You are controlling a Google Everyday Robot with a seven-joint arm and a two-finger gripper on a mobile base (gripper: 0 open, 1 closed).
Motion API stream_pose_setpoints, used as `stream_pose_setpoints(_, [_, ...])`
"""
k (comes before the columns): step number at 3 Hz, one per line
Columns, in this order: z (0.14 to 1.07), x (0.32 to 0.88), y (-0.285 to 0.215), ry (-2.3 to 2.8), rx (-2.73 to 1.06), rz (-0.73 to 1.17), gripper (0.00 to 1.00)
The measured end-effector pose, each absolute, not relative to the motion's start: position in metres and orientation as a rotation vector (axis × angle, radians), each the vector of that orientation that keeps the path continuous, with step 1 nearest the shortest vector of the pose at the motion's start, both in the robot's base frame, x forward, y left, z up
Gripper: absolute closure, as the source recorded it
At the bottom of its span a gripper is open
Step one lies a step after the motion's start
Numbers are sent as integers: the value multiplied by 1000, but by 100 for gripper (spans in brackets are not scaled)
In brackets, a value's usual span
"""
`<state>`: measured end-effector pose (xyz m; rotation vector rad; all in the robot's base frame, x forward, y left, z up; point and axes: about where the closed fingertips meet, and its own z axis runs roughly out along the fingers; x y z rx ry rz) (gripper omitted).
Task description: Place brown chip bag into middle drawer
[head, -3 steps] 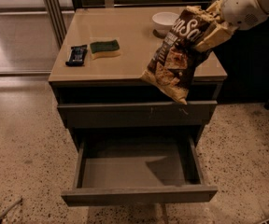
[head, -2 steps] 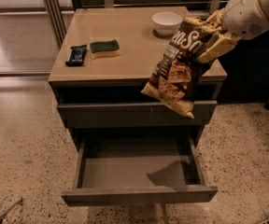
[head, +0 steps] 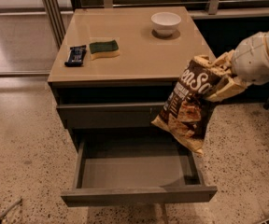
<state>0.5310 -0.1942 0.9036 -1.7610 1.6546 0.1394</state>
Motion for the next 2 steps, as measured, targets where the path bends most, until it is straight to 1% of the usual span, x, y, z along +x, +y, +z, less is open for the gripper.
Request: stream_pose_setpoints(2, [789, 505, -224, 1767, -1755, -95, 100])
